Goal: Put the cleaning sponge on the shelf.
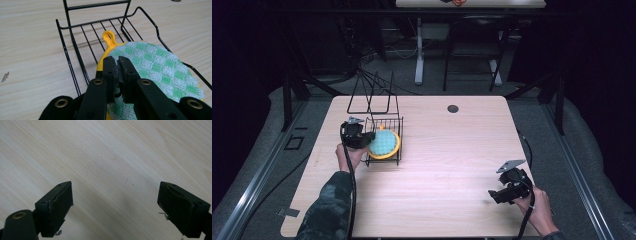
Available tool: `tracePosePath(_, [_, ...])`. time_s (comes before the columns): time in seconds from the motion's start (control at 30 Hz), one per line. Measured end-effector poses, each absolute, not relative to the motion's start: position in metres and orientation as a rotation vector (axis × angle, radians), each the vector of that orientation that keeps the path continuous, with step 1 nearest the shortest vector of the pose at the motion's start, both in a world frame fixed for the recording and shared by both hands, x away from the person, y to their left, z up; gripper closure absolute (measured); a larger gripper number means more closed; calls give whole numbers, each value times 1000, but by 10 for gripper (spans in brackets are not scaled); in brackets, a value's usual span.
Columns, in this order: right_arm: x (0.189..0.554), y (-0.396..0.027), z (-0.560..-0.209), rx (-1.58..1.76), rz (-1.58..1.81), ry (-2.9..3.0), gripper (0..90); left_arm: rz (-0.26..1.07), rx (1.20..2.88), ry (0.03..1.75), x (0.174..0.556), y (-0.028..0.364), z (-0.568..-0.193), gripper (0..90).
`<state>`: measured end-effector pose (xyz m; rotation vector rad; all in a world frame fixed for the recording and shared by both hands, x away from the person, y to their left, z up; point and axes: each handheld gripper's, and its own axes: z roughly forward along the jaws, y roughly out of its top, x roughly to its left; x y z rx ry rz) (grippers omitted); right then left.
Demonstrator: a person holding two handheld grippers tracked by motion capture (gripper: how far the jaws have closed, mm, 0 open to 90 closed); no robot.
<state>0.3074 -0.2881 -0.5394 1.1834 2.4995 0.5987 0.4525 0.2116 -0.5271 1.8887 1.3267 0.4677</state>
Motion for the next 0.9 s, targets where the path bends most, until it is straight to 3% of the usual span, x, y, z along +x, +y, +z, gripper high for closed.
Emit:
tracePosePath(0.2, [307,-288,-539,1177,600,2497,126,463,1896,1320,453,212,-527,755])
tracePosePath(0.4, [307,-290,-538,1184,615,2482,125,450,1897,1351,454,212,-525,450])
tracePosePath(0.5, [306,-290,-537,1199,619,2486,125,476,1898,1358,452,212,-522,355])
tracePosePath(0.9, [305,-290,-535,1197,631,2479,132,524,1893,1373,437,214,-509,172])
